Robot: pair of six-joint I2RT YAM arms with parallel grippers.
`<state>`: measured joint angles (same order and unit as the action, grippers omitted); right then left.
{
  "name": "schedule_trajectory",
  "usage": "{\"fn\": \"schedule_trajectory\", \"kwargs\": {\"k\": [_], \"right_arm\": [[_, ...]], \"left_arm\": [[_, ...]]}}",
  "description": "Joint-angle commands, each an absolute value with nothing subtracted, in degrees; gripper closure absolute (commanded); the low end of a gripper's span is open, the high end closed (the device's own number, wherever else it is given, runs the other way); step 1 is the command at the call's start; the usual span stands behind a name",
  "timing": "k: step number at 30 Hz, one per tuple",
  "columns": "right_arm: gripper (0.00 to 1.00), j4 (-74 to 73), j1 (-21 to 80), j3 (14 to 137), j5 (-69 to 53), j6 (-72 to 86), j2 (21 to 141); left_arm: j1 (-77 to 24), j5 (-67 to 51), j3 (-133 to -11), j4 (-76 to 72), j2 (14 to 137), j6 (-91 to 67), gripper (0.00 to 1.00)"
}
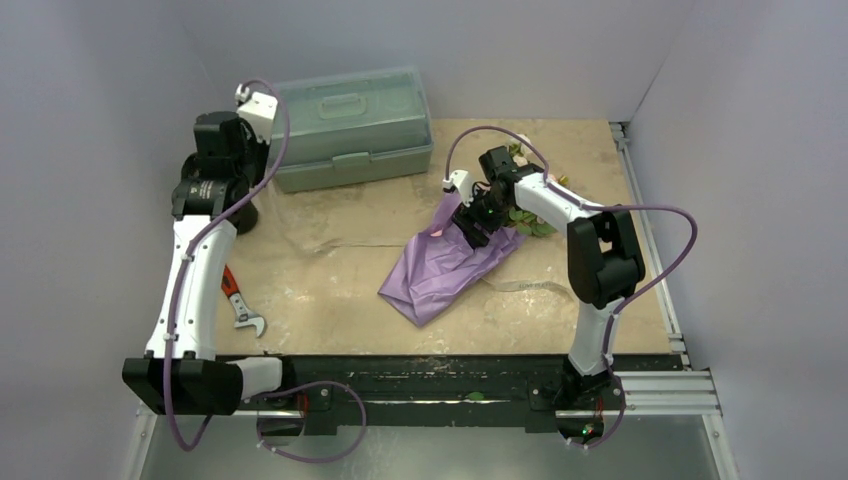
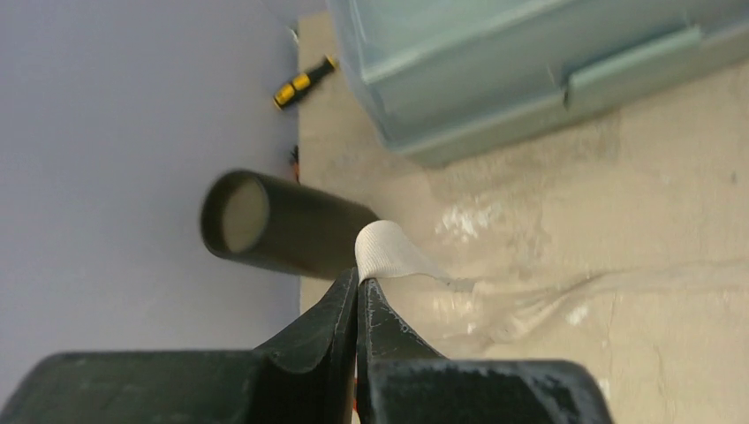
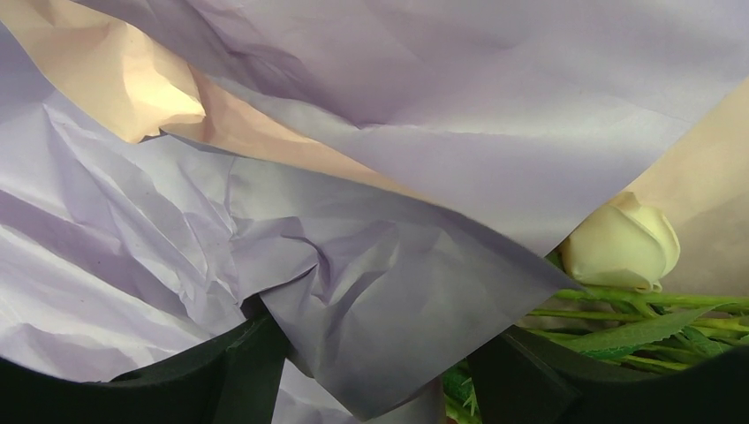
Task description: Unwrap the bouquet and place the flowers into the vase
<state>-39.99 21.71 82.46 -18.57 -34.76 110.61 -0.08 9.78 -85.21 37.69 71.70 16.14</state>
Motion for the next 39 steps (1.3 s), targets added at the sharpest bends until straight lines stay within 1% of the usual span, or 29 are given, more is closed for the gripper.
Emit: {"fn": "schedule_trajectory", "kwargs": {"k": [1,4,7,9,12,14,16,17,19,21,24,29,36,39], "right_arm": [[0.27,-41.4,21.4,83.4,-17.4,-36.3,109.3],[0.26,-41.9,21.3,83.3,-17.4,-36.7,109.1],[0.27,-42.3,21.2,83.2,-17.9,-37.3,109.0],[0.27,-43.0,21.1,83.4,-18.5,-37.6,109.1],[0.27,-43.9,21.0,83.6,-19.5,-38.0,109.2],[0.27,-44.5,21.1,83.6,-20.2,-38.1,109.2],[0.27,-44.8,21.0,83.6,-20.7,-38.2,109.4],[0.27,-44.9,21.1,83.7,-20.9,-38.2,109.5],[0.27,-45.2,21.0,83.9,-21.1,-38.1,109.7],[0.27,-45.5,20.9,84.2,-21.1,-38.1,109.9],[0.27,-45.6,20.8,84.5,-21.3,-38.1,110.1],[0.28,-46.1,20.6,85.1,-21.5,-37.8,110.5],[0.28,-46.0,20.5,85.3,-21.7,-37.4,110.7],[0.28,-45.9,20.5,85.3,-21.6,-37.4,110.8]], "left_arm": [[0.0,11.1,-77.7,39.8,71.6,18.1,0.99],[0.0,12.7,-73.5,38.0,72.2,18.9,0.94],[0.0,11.0,-71.9,36.9,74.0,19.5,0.83],[0.0,4.6,-72.3,37.0,75.6,20.0,0.72],[0.0,-14.0,-71.9,36.4,76.6,24.2,0.48],[0.0,-26.1,-70.7,34.3,77.1,27.3,0.43],[-1.2,-35.5,-69.3,32.0,78.5,30.9,0.43],[-2.3,-38.0,-68.8,31.1,79.7,32.5,0.45],[-6.0,-38.8,-67.7,29.7,83.1,35.9,0.48],[-10.0,-37.9,-67.3,29.7,86.6,40.4,0.51],[-14.0,-36.2,-68.3,29.4,92.9,44.5,0.52],[-19.3,-29.4,-69.9,27.4,100.7,47.8,0.51],[-22.9,-22.5,-70.1,24.0,106.3,48.3,0.49],[-23.3,-20.6,-69.7,24.7,107.5,49.6,0.52]]}}
